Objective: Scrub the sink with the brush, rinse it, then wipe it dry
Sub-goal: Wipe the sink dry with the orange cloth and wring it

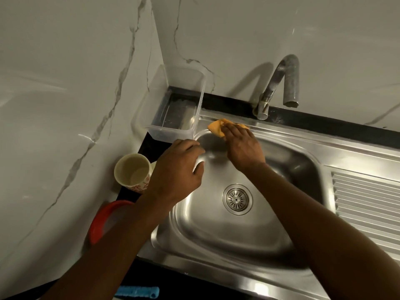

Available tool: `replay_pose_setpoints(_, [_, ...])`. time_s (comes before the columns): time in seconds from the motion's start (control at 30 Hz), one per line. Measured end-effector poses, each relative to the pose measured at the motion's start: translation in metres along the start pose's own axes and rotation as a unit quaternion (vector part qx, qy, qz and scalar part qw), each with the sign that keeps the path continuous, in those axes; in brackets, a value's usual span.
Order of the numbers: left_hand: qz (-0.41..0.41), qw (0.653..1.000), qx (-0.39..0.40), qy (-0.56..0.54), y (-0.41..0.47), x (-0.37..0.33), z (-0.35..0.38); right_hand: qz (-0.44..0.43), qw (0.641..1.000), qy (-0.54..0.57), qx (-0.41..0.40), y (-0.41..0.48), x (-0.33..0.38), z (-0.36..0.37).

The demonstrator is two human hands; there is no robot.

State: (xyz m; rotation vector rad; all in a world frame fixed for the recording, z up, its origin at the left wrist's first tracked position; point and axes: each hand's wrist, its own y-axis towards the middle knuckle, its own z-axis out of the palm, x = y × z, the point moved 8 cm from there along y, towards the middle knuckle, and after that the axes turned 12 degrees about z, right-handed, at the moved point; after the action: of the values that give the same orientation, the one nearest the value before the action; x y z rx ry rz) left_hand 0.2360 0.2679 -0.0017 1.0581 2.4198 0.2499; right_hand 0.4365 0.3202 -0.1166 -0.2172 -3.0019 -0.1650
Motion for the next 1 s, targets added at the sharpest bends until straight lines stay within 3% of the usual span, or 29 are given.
replay_pose_setpoints(0.2, [-0.011, 1.0, -0.004, -0.019, -0.014, 0.007, -0.004, 0.114, 0.993, -0.014, 0.019, -0.044, -0.077, -0.008])
replay_pose_setpoints(0.37, [-0.027, 0.999, 0.001, -0.032, -0.028, 0.006, 0.0, 0.266, 0.953, 0.142, -0.031, -0.064, -0.099, -0.032])
replay_pose_setpoints(0.43, [-0.038, 0.998, 0.011, -0.046, -0.037, 0.001, 0.003, 0.348, 0.902, 0.253, -0.045, -0.073, -0.095, -0.039])
replay_pose_setpoints(0.5, [-0.049, 0.997, 0.02, -0.064, -0.046, -0.004, 0.006, 0.408, 0.828, 0.385, -0.028, -0.084, -0.076, -0.031])
replay_pose_setpoints(0.57, [-0.06, 0.995, 0.03, -0.075, -0.055, -0.007, 0.008, 0.418, 0.753, 0.508, 0.013, -0.084, -0.042, -0.013])
replay_pose_setpoints(0.67, [-0.081, 0.993, 0.053, -0.074, -0.065, -0.006, 0.009, 0.417, 0.592, 0.68, 0.113, -0.06, 0.021, 0.028])
replay_pose_setpoints(0.73, [-0.1, 0.99, 0.07, -0.074, -0.071, -0.004, 0.007, 0.405, 0.532, 0.721, 0.18, -0.039, 0.066, 0.043])
replay_pose_setpoints(0.8, [-0.116, 0.987, 0.078, -0.074, -0.078, -0.004, 0.003, 0.401, 0.54, 0.709, 0.211, -0.025, 0.096, 0.051])
replay_pose_setpoints(0.93, [-0.14, 0.983, 0.086, -0.081, -0.088, -0.001, 0.0, 0.369, 0.629, 0.642, 0.238, -0.034, 0.122, 0.062])
replay_pose_setpoints(1.0, [-0.153, 0.98, 0.089, -0.087, -0.094, -0.001, 0.0, 0.366, 0.648, 0.614, 0.262, -0.05, 0.122, 0.072])
